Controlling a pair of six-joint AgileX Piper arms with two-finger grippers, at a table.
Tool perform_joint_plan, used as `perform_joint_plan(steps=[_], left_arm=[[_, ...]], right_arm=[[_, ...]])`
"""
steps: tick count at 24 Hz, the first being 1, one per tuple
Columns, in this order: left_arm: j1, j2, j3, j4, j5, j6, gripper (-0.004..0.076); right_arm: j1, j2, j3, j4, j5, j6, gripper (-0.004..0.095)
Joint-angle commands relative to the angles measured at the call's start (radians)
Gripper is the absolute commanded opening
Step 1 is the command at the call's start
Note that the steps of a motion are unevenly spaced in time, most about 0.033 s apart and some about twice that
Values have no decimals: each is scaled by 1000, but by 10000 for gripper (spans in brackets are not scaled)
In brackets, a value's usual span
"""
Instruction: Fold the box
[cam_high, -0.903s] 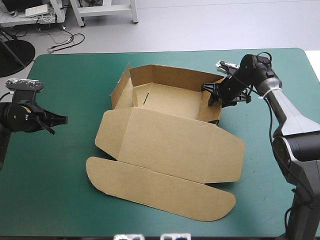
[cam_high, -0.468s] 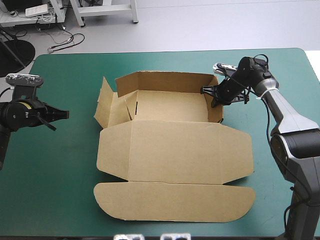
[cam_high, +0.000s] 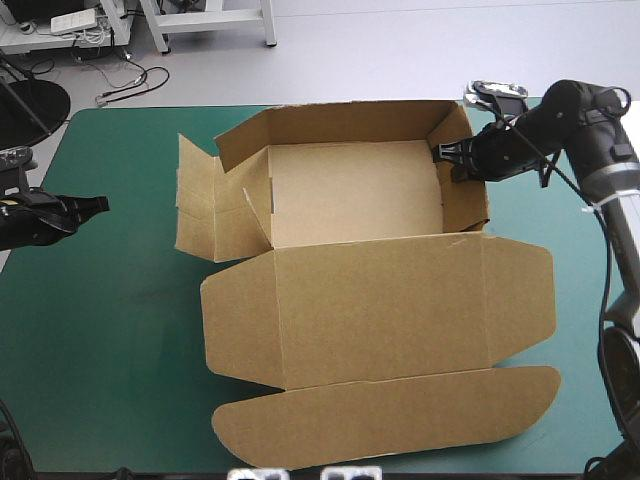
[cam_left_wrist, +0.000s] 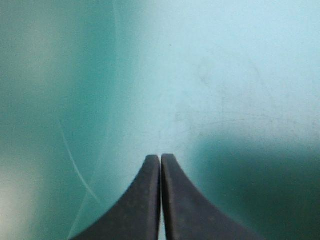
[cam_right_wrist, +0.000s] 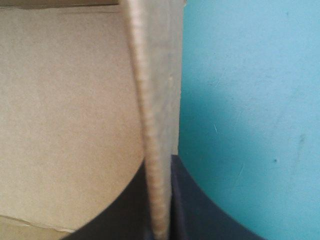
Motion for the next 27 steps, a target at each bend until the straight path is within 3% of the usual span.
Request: perform_joint_plan(steps=[1,7,14,22,27], left_arm=[[59,8,-26,-211,23,115,1],[80,86,-26,-587,198,301,1],[71,114,-26,-894,379,386,0],[-95,71,-32,-1006,389,391,0],[-99,15,-32,-1028,389,391,0]], right_arm=[[-15,-127,-32,44,8,-15,-20],[-21,-277,-32,109,2,-24,-20],[-21,-359,-32,154,-30,-25,-20],[-21,-305,-30,189,-104,-37,-18],[-20,-243,-30,190,-139,-55,-18]])
